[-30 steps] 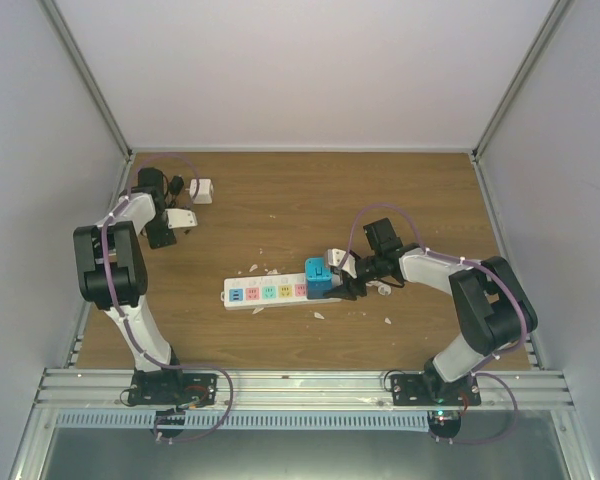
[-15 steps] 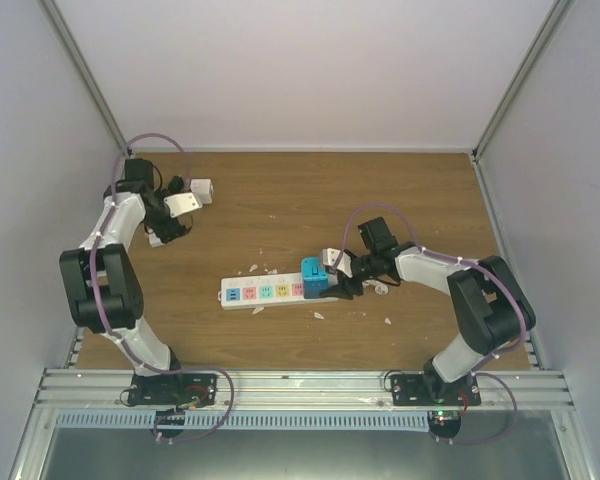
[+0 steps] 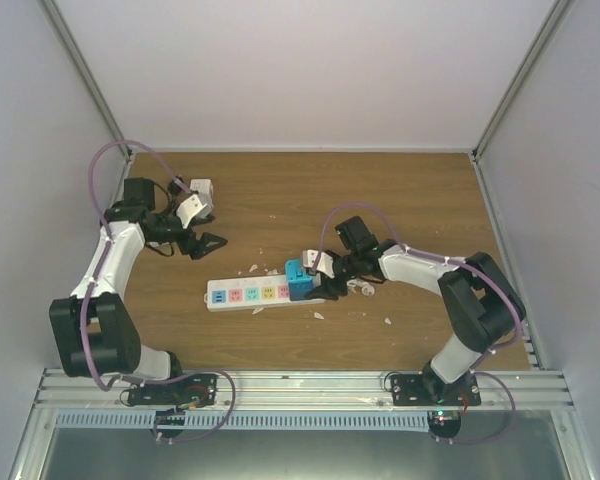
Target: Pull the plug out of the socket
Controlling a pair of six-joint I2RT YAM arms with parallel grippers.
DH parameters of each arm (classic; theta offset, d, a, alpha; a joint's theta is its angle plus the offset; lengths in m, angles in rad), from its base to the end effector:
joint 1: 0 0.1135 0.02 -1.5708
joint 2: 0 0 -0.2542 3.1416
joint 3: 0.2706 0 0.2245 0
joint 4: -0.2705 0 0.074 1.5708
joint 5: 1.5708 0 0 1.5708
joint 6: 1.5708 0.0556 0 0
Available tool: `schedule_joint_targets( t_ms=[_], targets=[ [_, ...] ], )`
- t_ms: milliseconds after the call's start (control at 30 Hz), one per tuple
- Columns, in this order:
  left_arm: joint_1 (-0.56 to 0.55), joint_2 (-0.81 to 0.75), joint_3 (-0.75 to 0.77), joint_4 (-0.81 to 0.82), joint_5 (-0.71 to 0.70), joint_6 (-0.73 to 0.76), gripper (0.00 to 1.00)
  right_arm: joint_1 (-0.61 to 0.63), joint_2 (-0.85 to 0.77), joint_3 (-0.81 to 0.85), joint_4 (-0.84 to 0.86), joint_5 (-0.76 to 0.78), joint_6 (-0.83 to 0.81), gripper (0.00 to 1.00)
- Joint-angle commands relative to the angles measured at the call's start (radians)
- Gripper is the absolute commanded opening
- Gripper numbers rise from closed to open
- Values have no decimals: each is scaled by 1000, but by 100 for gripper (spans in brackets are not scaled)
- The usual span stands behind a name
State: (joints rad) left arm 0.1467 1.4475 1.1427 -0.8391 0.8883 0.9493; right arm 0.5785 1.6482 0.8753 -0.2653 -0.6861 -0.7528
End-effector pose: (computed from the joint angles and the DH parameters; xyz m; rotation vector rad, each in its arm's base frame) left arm 0.2618 -0.0049 0.2588 1.0932 1.9816 -0.6601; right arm 0.2285 0.1913 0.1580 -1.6952 1.7737 0.8109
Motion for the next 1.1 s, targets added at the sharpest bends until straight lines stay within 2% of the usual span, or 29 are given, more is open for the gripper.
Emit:
schedule_joint_targets(
  t_ms=[0, 200, 400, 533, 667, 733, 900, 1067],
  targets=[
    [-37, -93, -97, 112, 177, -137, 87, 57, 48, 32, 11, 15, 69, 24],
    [-166, -140, -219, 211, 152, -219, 88, 85, 82, 42, 103, -35, 145, 24],
    [-290, -136, -294, 379, 114, -331, 87, 87, 77, -12, 194, -56, 140, 27],
    [-337, -81, -302, 431, 113, -375, 87, 87, 52, -47, 221, -60, 124, 37],
    [-375, -10, -282, 420, 120, -377, 86, 87, 65, -30, 197, -64, 129, 60],
    [-385, 11, -266, 414, 124, -378, 86, 86, 63, -30, 199, -66, 132, 67],
    [-407, 49, -235, 428, 135, -397, 85, 83, 59, -46, 217, -76, 130, 76],
    [-443, 91, -225, 448, 103, -398, 85, 80, 58, -51, 219, -98, 129, 79]
  ],
)
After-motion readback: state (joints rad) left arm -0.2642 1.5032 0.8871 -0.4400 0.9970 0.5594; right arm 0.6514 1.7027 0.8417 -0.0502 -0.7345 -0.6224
